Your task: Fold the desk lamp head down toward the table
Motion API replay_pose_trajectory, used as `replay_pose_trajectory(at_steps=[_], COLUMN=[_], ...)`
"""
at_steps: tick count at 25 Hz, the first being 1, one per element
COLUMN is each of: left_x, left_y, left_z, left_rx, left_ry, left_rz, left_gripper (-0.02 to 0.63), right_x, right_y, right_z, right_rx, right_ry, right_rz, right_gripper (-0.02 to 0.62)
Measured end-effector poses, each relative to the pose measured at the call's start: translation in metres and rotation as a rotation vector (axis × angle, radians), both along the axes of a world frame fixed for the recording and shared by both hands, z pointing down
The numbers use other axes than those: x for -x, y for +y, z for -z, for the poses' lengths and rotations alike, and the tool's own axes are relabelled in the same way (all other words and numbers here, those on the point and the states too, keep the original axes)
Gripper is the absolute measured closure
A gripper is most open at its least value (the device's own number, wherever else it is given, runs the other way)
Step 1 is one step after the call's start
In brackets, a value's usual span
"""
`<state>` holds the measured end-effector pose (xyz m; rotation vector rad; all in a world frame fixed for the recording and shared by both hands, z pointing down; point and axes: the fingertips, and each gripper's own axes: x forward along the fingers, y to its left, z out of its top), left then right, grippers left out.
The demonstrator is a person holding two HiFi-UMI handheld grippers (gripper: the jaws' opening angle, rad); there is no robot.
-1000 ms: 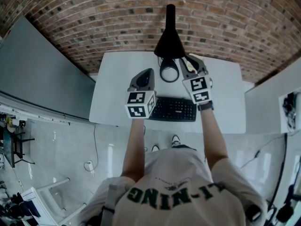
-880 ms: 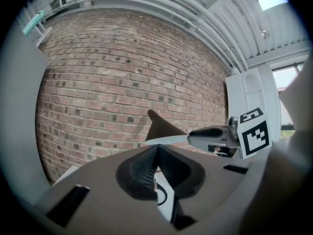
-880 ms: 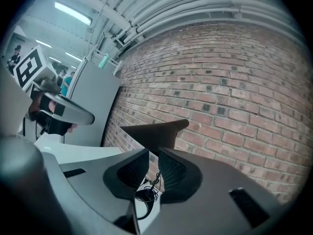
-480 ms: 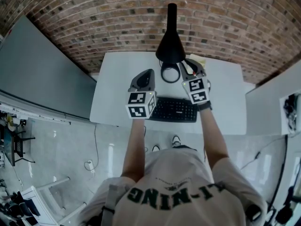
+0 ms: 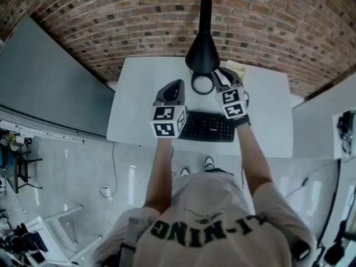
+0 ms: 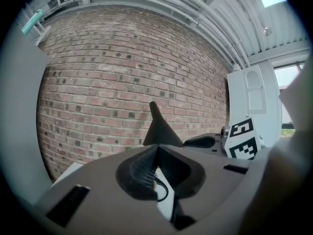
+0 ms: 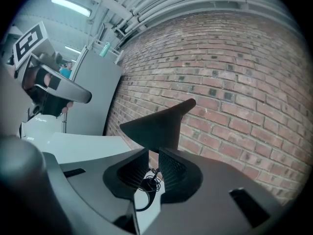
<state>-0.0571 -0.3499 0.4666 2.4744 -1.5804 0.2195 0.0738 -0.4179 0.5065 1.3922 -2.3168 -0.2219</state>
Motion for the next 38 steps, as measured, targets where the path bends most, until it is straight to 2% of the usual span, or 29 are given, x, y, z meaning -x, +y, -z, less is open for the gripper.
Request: replay_pose_trajectory(at_steps=[14, 38], left_x=[0.007, 0.023], left_y=[-0.006, -0.01], left_z=[-0.012, -0.009], left_rx=[0.025, 0.012], left_ry=[-0.01, -0.037], left_rz=[0.015, 0.034], left_gripper=[0.609, 0.609], right_x=[-0.004, -0.007], right_y=[-0.018, -0.049], right_z=[-0.029, -0.068], right_rx=[0.069, 0.15], right_ry=[0.002, 0.028], right_rz=[-0.017, -0.031], right_gripper=[0.538, 0.538])
